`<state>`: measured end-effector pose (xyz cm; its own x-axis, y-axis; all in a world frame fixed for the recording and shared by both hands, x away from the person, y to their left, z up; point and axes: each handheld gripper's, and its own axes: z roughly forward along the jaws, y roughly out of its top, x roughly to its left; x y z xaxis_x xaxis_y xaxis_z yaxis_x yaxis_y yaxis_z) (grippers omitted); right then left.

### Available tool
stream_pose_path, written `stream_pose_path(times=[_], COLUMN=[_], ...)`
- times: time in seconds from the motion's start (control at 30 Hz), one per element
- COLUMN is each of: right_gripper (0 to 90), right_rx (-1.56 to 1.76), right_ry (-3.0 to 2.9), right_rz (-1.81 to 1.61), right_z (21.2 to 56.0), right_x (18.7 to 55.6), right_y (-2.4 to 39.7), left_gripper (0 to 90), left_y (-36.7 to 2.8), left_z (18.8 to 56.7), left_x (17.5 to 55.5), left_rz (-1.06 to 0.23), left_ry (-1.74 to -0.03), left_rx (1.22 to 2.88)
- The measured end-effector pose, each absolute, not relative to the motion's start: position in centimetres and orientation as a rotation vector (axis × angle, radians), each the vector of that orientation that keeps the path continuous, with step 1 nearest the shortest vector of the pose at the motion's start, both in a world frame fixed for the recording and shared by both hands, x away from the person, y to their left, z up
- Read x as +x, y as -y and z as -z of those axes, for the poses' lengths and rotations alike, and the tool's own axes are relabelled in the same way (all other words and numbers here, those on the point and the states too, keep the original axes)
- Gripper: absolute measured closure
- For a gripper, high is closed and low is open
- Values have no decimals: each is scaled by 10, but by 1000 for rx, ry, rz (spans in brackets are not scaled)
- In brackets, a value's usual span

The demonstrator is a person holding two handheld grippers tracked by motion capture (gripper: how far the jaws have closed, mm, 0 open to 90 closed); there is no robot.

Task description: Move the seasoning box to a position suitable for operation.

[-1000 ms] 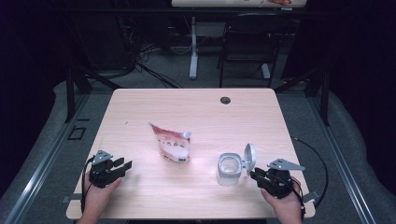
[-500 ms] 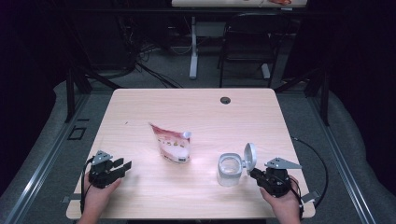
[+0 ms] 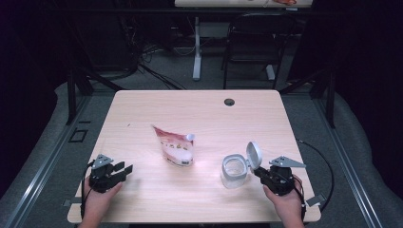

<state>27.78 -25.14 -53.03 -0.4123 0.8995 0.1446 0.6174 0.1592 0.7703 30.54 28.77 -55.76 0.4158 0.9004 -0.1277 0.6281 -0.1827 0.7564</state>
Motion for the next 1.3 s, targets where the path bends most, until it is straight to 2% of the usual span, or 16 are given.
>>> stream_pose_path(times=[0.57,1.3], right_gripper=[795,825], right_rx=[1476,1463], right_ry=[-2039,-2038], right_rz=[-1154,-1255], right_z=[536,537], right_x=[302,328], right_y=[247,240], left_gripper=[579,578], left_y=[-289,-289], left_z=[559,559], left_x=[305,304], left_rz=[-457,-449], left_ry=[-1309,-1309], left_rx=[1894,1906])
